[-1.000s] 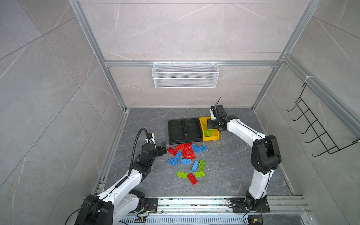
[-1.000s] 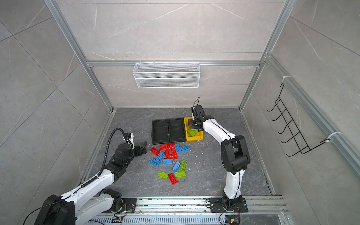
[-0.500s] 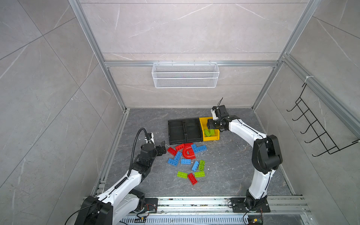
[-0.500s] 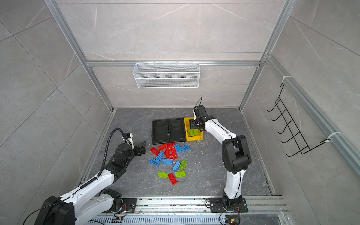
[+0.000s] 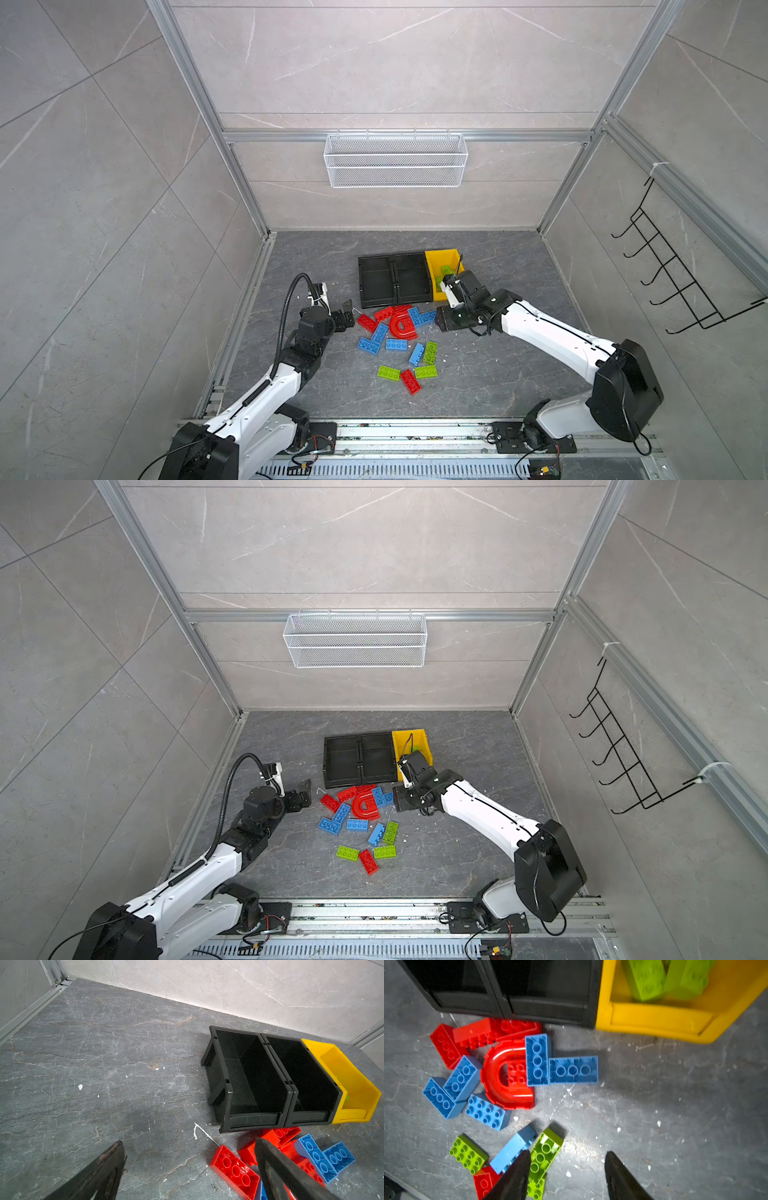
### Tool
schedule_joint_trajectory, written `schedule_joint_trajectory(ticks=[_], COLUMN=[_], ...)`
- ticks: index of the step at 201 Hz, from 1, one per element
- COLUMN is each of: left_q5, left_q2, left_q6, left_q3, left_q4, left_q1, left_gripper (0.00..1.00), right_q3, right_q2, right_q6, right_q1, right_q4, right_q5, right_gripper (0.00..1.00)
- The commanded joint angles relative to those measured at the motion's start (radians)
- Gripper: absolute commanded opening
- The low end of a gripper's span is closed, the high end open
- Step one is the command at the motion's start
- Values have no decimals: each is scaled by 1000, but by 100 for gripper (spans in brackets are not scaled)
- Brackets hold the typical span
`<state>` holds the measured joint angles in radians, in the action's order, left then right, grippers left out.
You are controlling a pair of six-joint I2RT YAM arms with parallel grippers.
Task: Sort the legos into containers by color
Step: 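Move the right gripper down to a lime-green brick in the pile and grasp it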
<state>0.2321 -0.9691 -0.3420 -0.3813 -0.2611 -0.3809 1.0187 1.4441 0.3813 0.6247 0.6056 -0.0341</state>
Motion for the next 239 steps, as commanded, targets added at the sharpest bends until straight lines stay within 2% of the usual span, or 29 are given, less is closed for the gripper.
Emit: schedule_joint_trajectory(ticks=[1, 22, 85, 239], left_q5=[2, -1, -7, -8], left_q2=[16, 1, -16, -11], left_q6=[-16, -15, -15, -11], left_q3=[-20, -20, -24, -27], left_q4=[-15, -21, -27, -20], left_q1=[2, 2, 2, 2], left_gripper=[100, 100, 100, 100], right_q3=[-43, -98, -135, -128], right_q2=[-20, -9, 60, 206], right_q6=[84, 107, 144, 137], right_q1=[45, 73, 126, 159], right_q4=[19, -43, -132, -131], right_q5=[-17, -116, -142, -85], right_gripper=[59, 58, 57, 56])
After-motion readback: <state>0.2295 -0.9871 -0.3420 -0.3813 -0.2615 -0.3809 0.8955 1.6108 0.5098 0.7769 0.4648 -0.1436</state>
